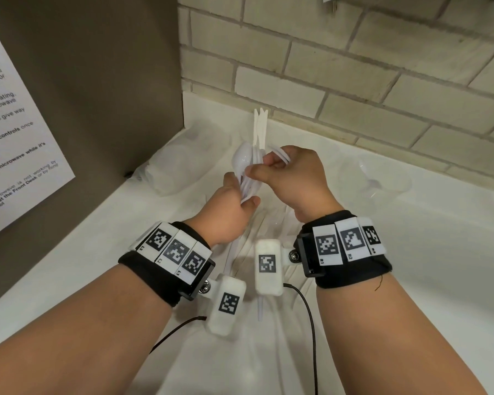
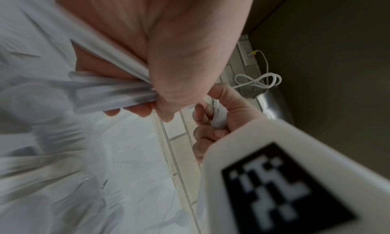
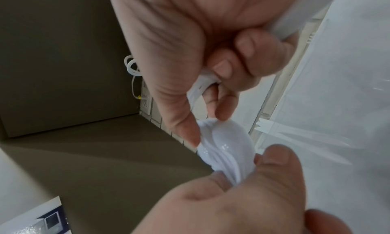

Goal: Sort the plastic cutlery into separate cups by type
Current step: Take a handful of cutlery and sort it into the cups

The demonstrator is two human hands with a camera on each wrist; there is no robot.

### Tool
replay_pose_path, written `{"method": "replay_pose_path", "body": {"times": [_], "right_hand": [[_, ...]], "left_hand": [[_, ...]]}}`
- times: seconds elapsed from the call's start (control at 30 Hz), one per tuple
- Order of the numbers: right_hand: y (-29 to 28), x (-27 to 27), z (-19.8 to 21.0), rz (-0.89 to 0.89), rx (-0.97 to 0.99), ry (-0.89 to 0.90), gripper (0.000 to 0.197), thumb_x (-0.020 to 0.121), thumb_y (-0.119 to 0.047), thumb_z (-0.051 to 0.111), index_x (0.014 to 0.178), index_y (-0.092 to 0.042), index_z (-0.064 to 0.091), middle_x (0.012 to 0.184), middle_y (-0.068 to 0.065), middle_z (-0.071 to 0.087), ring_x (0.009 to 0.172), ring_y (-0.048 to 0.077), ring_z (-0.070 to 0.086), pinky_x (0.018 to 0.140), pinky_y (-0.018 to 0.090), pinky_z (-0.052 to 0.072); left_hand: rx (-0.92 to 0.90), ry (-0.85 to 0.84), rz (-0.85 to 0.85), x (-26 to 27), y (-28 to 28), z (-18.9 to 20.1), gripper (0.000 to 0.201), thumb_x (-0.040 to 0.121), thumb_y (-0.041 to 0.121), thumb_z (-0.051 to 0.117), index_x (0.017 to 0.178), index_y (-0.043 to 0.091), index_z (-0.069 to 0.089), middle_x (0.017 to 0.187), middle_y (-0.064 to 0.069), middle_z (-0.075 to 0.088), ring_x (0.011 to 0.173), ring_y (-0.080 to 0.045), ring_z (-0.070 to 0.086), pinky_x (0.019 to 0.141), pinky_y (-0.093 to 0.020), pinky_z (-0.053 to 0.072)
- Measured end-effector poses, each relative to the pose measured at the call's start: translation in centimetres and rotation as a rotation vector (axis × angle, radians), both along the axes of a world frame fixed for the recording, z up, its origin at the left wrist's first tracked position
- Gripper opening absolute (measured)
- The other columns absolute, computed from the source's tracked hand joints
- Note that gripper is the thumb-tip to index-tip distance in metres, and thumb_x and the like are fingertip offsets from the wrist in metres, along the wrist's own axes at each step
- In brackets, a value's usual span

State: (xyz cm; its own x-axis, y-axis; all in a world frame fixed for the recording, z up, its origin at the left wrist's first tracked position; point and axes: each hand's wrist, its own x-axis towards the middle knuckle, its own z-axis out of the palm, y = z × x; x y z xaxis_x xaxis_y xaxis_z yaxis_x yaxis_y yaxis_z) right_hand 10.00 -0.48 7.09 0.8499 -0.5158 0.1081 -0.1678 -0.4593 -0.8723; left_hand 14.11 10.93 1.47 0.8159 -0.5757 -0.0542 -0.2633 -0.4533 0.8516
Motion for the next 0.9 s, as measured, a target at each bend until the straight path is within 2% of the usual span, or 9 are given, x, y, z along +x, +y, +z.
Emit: {"method": "replay_pose_path", "body": {"times": [0.17,0.3,0.4,0.47,0.53,0.63,0.77,0.83,0.9], "right_hand": [[-0.3,-0.3,0.0,-0.023,0.178,-0.025,0.015,0.075,-0.018,0.076,0.077,-0.015,0.062,0.050,-0.016,0.048,0.038,0.000,0.042,0.046,0.017,0.032],[-0.4,-0.2,0.0,-0.020,0.169,-0.023,0.020,0.080,-0.016,0.067,0.065,-0.017,0.054,0.042,-0.016,0.041,0.043,0.008,0.037,0.049,0.024,0.029],[0.0,-0.2,0.0,-0.004,0.010,-0.036,0.015,0.080,-0.020,0.069,0.076,-0.008,0.061,0.065,-0.001,0.059,0.059,0.017,0.053,0.057,0.029,0.041],[0.0,-0.1,-0.1,-0.029,-0.044,-0.071,0.015,0.085,-0.020,0.064,0.078,-0.008,0.060,0.067,0.001,0.058,0.061,0.015,0.053,0.061,0.029,0.042],[-0.1,0.1,0.0,-0.091,-0.004,-0.145,0.015,0.090,-0.020,0.058,0.076,-0.014,0.057,0.066,-0.002,0.056,0.059,0.013,0.050,0.062,0.030,0.042],[-0.3,0.3,0.6,-0.178,0.140,-0.316,0.013,0.095,-0.021,0.051,0.082,-0.023,0.053,0.076,0.004,0.070,0.060,0.011,0.058,0.062,0.030,0.046],[-1.2,0.0,2.4,-0.279,0.243,-0.584,0.009,0.096,-0.022,0.047,0.087,-0.024,0.049,0.070,0.001,0.057,0.062,0.020,0.058,0.059,0.032,0.047],[-1.7,-0.1,2.8,-0.233,0.286,-0.596,0.010,0.098,-0.019,0.045,0.091,-0.024,0.049,0.072,0.001,0.051,0.056,0.017,0.055,0.056,0.034,0.053],[-1.7,-0.3,2.8,-0.168,0.293,-0.580,0.010,0.098,-0.017,0.046,0.094,-0.026,0.050,0.077,0.000,0.048,0.061,0.016,0.055,0.059,0.045,0.059]], "left_hand": [[-0.005,-0.021,0.013,0.0,-0.1,-0.1,0.025,0.099,0.024,0.047,0.104,0.009,0.028,0.071,-0.002,0.047,0.055,-0.013,0.047,0.043,-0.019,0.035],[-0.025,-0.041,0.021,-0.1,-0.3,-0.3,0.025,0.098,0.021,0.048,0.104,0.007,0.028,0.069,-0.001,0.046,0.053,-0.012,0.045,0.037,-0.012,0.032],[-0.023,-0.072,0.009,-0.2,-0.3,-0.5,0.025,0.098,0.020,0.048,0.106,0.006,0.029,0.069,-0.002,0.046,0.053,-0.012,0.045,0.040,-0.015,0.033],[-0.013,-0.091,-0.004,-0.2,-0.3,-0.5,0.025,0.098,0.019,0.048,0.103,0.007,0.027,0.068,-0.001,0.045,0.054,-0.011,0.045,0.041,-0.014,0.035],[-0.016,-0.091,-0.016,-0.2,-0.3,-0.5,0.024,0.098,0.019,0.048,0.101,0.007,0.027,0.068,0.000,0.045,0.054,-0.010,0.045,0.040,-0.012,0.035],[-0.018,-0.081,-0.041,0.0,-0.2,-0.4,0.021,0.099,0.021,0.046,0.101,0.008,0.029,0.068,0.000,0.046,0.055,-0.013,0.046,0.042,-0.014,0.035],[-0.146,0.081,-0.115,0.0,0.4,-1.1,0.012,0.101,0.028,0.042,0.100,0.017,0.042,0.081,-0.005,0.057,0.070,-0.016,0.053,0.066,-0.029,0.048],[-0.256,0.200,-0.152,-0.1,0.7,-1.5,0.010,0.101,0.029,0.040,0.104,0.025,0.049,0.084,0.000,0.059,0.078,-0.014,0.055,0.081,-0.037,0.049],[-0.342,0.284,-0.171,0.0,0.9,-1.8,0.016,0.102,0.024,0.039,0.104,0.028,0.054,0.079,0.004,0.054,0.074,-0.010,0.056,0.083,-0.037,0.047]]}}
